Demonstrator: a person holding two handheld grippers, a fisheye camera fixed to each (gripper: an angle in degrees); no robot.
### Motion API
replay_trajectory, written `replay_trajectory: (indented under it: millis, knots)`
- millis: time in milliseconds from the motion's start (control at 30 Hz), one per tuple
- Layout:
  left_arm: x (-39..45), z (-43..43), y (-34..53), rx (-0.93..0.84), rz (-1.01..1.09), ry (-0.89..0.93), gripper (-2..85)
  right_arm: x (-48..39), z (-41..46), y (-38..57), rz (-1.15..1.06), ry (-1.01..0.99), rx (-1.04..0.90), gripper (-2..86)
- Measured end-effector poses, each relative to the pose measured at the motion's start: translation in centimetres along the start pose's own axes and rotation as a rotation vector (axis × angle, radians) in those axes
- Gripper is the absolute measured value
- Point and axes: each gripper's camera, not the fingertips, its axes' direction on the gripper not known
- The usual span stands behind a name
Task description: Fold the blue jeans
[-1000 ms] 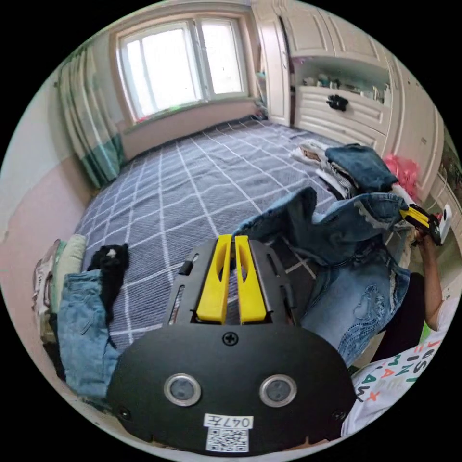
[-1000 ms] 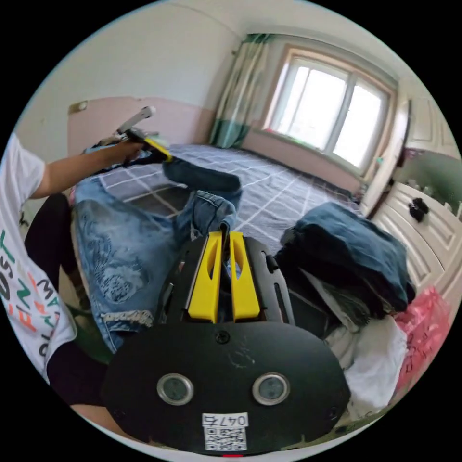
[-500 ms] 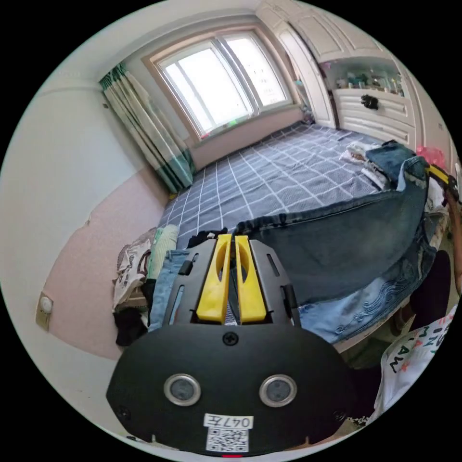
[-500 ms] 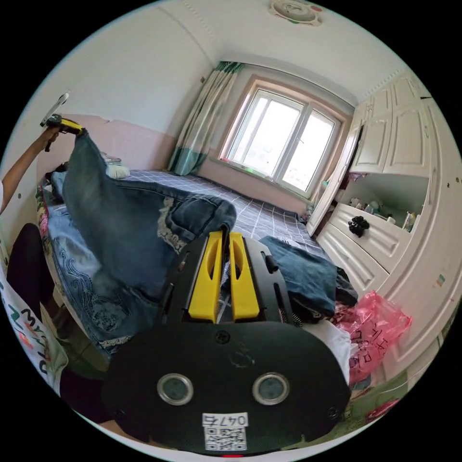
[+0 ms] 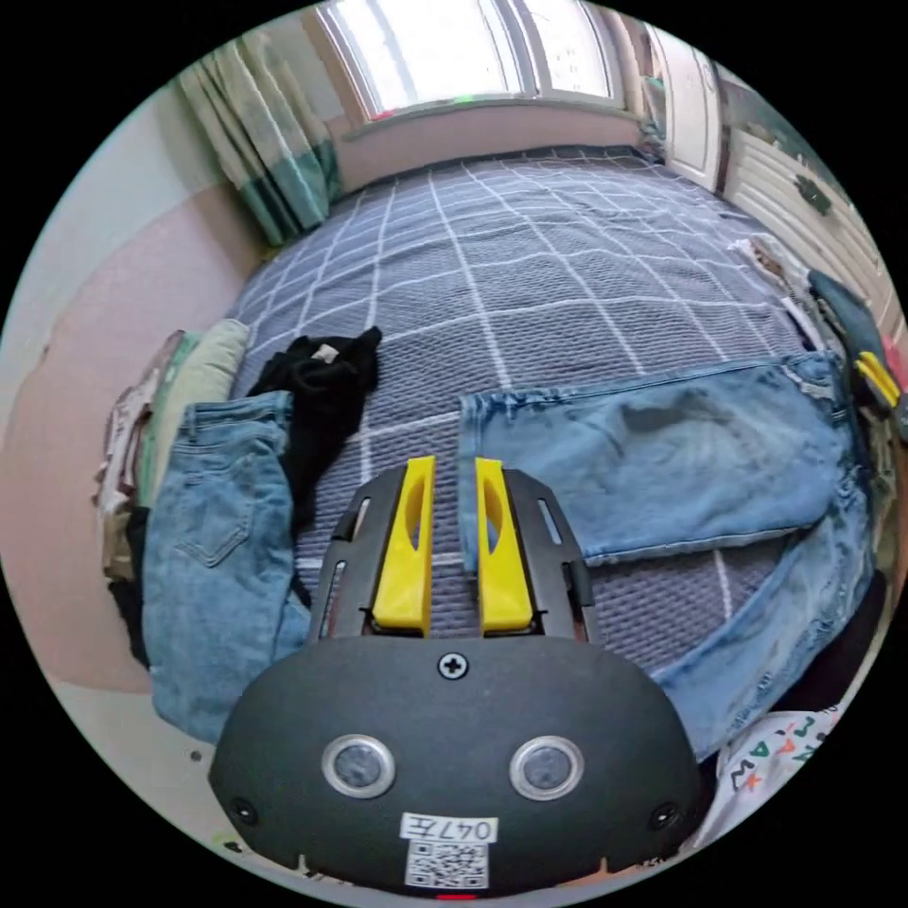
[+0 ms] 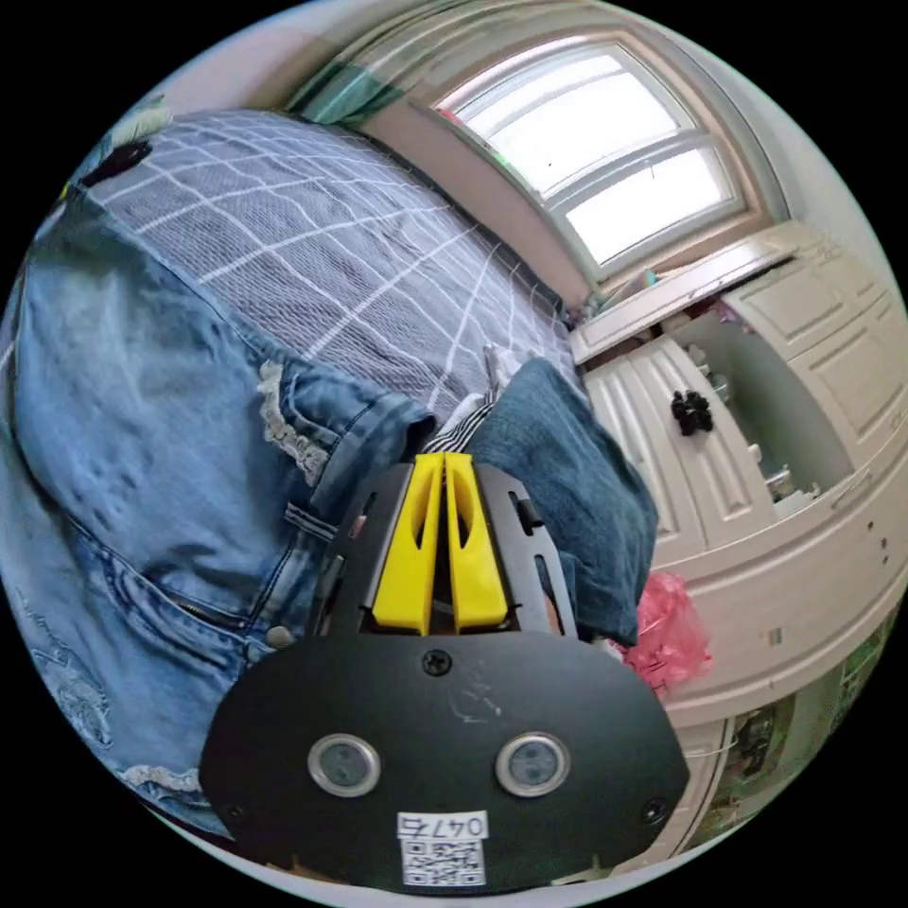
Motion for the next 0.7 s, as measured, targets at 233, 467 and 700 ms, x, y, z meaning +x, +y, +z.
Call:
replay_trajectory:
  millis: [233, 467, 700]
  knots:
    - [-4.6, -5.1, 4.7, 0.045, -0.026, 0.178, 7.7, 1.9, -6.8, 3.0, 0.056, -0.334, 0.250, 4.1]
    - [-7.2, -9.8, 15.9, -0.003, -0.065, 0.370, 11.0, -2.0, -12.6, 11.8, -0.145, -0.560, 0.262, 3.5]
    - [-9.2, -5.6, 21.7, -0.131, -0.052, 0.547, 12.3, -3.7, -14.0, 20.4, -0.193, -0.640, 0.184, 3.6]
